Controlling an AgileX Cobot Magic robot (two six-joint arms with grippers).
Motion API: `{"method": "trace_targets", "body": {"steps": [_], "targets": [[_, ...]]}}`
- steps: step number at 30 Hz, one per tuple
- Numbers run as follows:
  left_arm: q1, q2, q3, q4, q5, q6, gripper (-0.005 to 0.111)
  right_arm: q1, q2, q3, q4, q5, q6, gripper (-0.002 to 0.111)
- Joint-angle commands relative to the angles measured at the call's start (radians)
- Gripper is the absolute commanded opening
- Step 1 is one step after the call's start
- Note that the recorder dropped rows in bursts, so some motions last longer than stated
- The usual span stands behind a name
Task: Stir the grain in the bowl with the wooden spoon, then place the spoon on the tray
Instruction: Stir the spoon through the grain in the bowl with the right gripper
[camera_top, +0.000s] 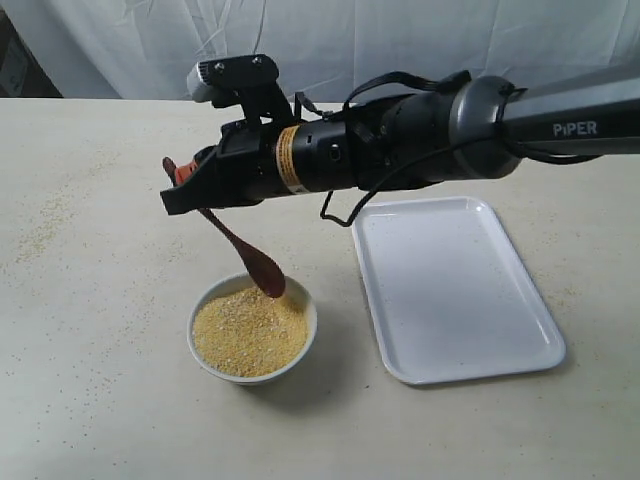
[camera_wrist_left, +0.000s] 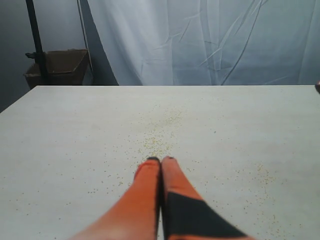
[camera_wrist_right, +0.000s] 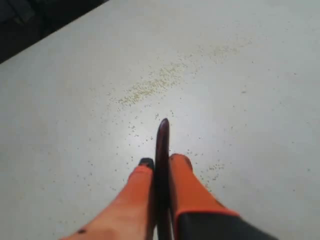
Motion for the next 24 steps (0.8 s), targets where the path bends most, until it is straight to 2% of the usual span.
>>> {"method": "trace_targets", "body": {"steps": [1,9,21,24], "targets": [[0.002,-0.004,0.002,0.001,-0.001,0.0,0.0,0.015,0.06,0.001,-0.009,-0.002,0.0,-0.001],[0.002,-0.004,0.002,0.001,-0.001,0.0,0.0,0.05,0.075,-0.001,-0.002,-0.093,0.042,-0.001],[0.002,-0.004,0.002,0.001,-0.001,0.0,0.0,0.042,0.001,-0.001,-0.002,0.094,-0.009,-0.001],[0.002,-0.004,0.002,0.001,-0.001,0.0,0.0,0.042,0.031,0.001,-0.002,0.08,-0.009,-0.001]]}}
